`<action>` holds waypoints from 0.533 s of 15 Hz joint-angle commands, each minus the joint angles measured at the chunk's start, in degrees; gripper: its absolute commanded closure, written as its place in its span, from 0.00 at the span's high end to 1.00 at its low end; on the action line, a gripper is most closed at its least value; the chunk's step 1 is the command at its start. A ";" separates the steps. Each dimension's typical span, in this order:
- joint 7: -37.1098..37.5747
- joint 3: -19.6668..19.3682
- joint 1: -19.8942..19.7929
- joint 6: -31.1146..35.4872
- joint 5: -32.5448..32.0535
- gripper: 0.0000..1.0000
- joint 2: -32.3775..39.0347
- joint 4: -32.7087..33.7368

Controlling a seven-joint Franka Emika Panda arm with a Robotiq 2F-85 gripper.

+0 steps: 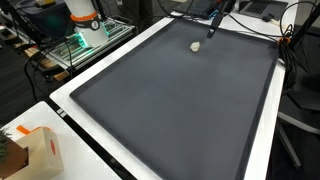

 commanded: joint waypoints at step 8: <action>-1.89 1.10 1.27 0.89 -1.70 1.00 -1.60 -3.01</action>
